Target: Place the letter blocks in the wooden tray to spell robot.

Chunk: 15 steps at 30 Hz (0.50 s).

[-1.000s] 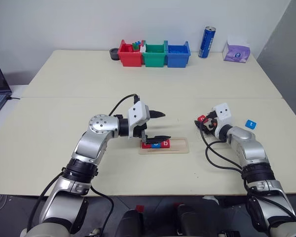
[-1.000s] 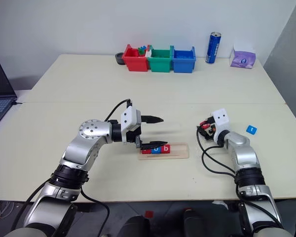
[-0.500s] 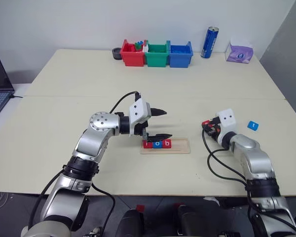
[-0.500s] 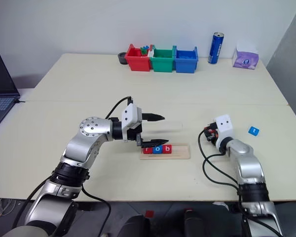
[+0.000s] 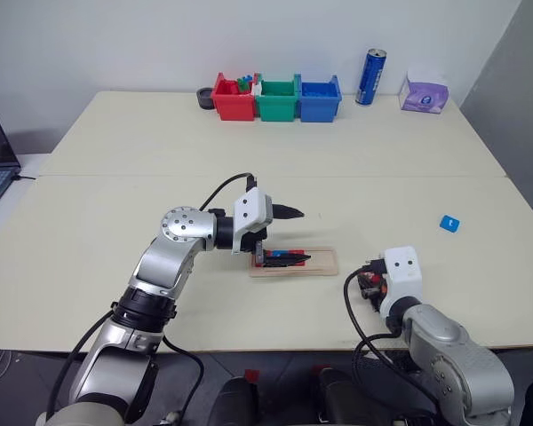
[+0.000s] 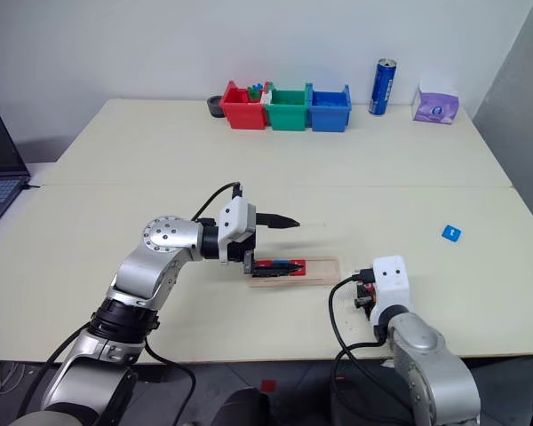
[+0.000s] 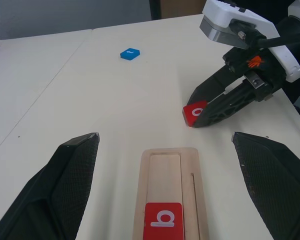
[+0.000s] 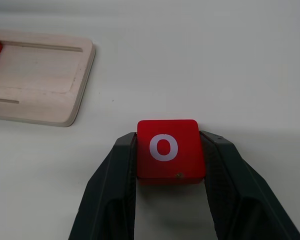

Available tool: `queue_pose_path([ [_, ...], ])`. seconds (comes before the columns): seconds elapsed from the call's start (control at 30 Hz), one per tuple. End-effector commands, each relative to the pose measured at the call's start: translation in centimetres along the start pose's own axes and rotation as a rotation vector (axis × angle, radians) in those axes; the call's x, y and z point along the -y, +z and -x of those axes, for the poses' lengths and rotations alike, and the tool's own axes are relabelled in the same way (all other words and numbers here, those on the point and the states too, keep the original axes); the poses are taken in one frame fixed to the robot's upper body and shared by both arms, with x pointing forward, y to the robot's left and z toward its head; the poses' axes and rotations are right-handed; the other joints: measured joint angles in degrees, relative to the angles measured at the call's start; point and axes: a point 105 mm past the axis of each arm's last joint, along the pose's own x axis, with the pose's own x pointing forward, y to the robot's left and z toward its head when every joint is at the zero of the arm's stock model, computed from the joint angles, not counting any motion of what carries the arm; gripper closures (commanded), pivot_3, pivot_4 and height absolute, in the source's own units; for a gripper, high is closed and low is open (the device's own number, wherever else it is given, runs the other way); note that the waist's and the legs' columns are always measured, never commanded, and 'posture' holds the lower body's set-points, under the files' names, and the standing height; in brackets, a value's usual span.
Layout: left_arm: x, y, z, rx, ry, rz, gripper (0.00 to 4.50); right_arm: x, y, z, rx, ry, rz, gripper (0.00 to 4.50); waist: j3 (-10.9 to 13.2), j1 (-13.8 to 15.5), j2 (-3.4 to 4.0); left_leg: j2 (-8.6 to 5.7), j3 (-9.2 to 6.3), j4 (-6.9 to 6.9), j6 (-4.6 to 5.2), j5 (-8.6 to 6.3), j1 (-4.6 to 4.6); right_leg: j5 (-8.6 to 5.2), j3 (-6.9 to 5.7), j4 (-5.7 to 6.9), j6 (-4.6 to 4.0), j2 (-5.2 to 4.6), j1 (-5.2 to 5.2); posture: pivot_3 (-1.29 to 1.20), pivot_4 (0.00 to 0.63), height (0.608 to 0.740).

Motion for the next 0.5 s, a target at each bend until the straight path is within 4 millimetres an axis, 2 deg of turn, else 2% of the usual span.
queue_pose_path([
  [0.03, -0.1, 1.2, -0.1, 0.029, -0.01, -0.042, 0.0, 0.7, 0.1, 0.1, -0.008, -0.043, -0.009, 2.69, 0.0, 0.0, -0.01, 0.0, 0.0, 0.0, 0.0, 0.0, 0.0, 0.0, 0.0, -0.01, 0.0, 0.0, 0.0, 0.0, 0.15, 0.74],
  [0.27, -0.1, 1.1, -0.1, 0.028, -0.009, -0.038, 0.0, 0.5, 1.3, 0.2, 0.031, -0.018, -0.024, 0.19, 0.0, 0.0, -0.01, 0.0, -0.01, 0.0, 0.0, 0.0, -0.01, 0.0, 0.01, -0.03, 0.0, 0.0, 0.0, 0.0, 0.15, 0.74],
  [0.3, -0.1, 1.1, -0.1, 0.027, -0.009, -0.038, 0.0, 0.7, 2.2, 0.3, 0.066, -0.021, -0.046, 0.01, 0.0, 0.0, -0.01, 0.0, -0.01, -0.01, 0.0, 0.0, -0.01, 0.0, 0.0, -0.03, 0.0, 0.01, 0.0, 0.0, 0.15, 0.74],
  [0.33, -0.1, 1.1, -0.1, 0.026, -0.009, -0.037, 0.0, 1.0, 3.3, 0.5, 0.102, -0.032, -0.042, 0.01, 0.0, 0.0, -0.01, 0.0, -0.01, -0.01, 0.0, 0.0, -0.02, 0.0, 0.0, -0.03, 0.0, 0.01, 0.0, 0.0, 0.15, 0.74],
  [0.43, 0.0, 1.1, -0.1, 0.028, -0.009, -0.035, 0.0, 1.8, 8.0, 1.2, 0.279, -0.018, -0.007, 0.01, 0.0, -0.1, 0.0, -0.02, 0.04, 0.0, 0.0, 0.0, -0.01, 0.01, -0.02, -0.02, 0.0, 0.01, -0.02, 0.0, 0.15, 0.74],
  [0.5, 0.0, 1.1, -0.1, 0.031, -0.01, -0.033, 0.0, 1.6, 10.4, 1.6, 0.373, 0.063, 0.025, 0.01, 0.0, -0.1, 0.0, -0.02, 0.03, 0.0, 0.0, 0.0, -0.01, 0.01, -0.06, -0.03, 0.0, 0.01, -0.02, 0.0, 0.15, 0.74],
])
